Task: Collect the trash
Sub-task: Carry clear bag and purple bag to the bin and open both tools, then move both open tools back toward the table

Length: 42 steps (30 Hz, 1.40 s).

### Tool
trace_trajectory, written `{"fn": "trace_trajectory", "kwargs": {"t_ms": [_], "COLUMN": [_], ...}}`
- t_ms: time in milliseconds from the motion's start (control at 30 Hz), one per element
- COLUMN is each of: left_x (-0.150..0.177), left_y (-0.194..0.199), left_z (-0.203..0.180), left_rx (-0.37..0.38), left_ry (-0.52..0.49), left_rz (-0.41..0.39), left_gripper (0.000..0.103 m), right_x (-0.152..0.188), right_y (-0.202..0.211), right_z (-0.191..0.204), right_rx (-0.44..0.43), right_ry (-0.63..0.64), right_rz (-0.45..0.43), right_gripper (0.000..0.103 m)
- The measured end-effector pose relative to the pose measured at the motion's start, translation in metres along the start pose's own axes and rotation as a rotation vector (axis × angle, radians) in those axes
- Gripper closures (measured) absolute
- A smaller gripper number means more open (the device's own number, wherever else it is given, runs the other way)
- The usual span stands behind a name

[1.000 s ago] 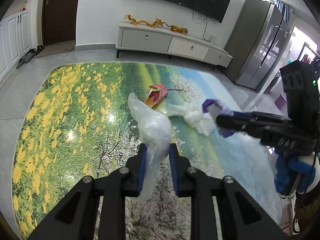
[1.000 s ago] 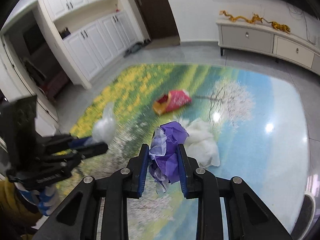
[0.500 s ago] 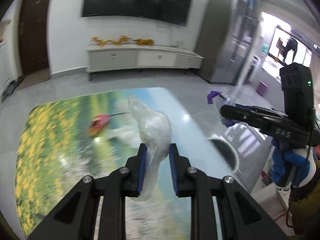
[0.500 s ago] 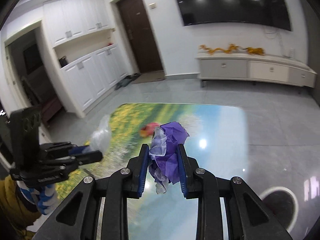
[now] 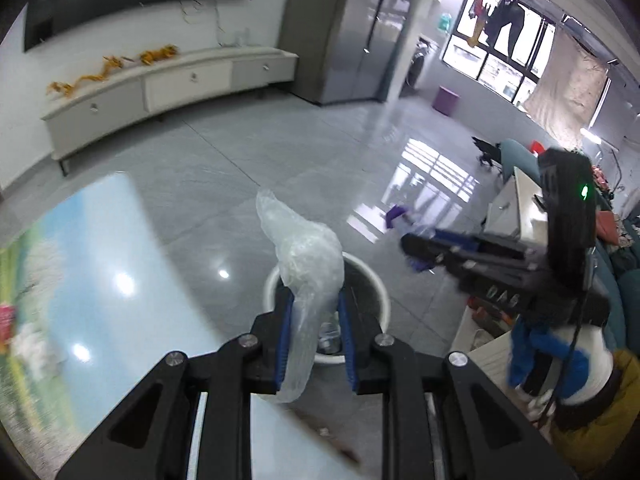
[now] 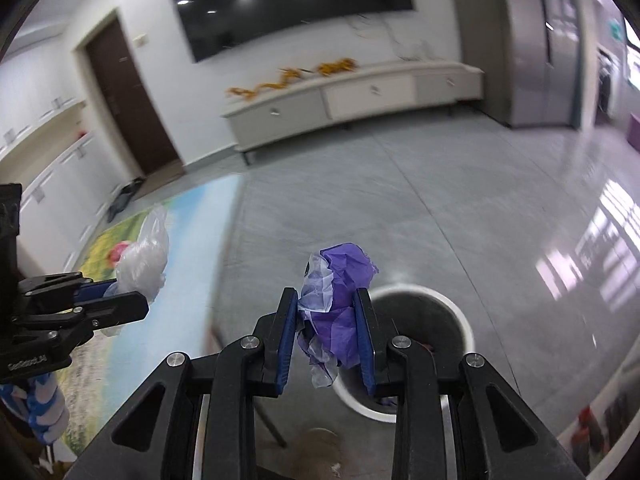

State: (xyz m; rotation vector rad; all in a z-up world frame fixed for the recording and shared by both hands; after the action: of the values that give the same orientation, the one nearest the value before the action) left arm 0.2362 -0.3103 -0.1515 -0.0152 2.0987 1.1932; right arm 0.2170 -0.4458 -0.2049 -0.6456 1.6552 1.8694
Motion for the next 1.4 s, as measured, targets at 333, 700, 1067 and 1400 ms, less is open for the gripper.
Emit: {"fn": "trace_trajectory", "kwargs": {"t_ms": [333, 700, 1067, 1400], "left_x": [-0.037, -0.033, -0.006, 0.034], "left_y": [-0.086, -0.02, 0.101, 0.195], "left_z": [-0.019, -0.007, 0.021, 0.052], "left_rx": [0.075, -0.152, -0.356, -0.428], "left_ry": [0.096, 0.035, 0.035, 0.06], "left_rz": [0.063, -0.141, -0.388, -0.533], "left_gripper": [0.051, 0.051, 0.039, 0.034], "right_x": [0.01, 0.003, -0.027, -0.044], "right_y": [-0.058, -0.037, 0.031, 0.091], "right_z": [-0.065, -0.051, 0.032, 0.117], "right_rx": [0.061, 0.089, 0.065, 0.035], "right_ry": [-0.117, -0.1, 0.029, 0.161], "right_rz": [0.065, 0.013, -0.153, -0.258], "right_gripper": [0.055, 0.048, 0.034, 0.019]}}
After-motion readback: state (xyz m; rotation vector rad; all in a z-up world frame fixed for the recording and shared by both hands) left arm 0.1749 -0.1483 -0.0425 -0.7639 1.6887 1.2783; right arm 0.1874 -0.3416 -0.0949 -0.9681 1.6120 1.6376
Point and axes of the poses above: each gripper's, at about its wrist camera, not at the fingertips, and y roughly against the way its jaws point, z to its left, x to its underside, the point moved 5 cm from there along -y, roughly the way its jaws point, and after that the axes turned 9 degrees about y, right-handed, at the moved point
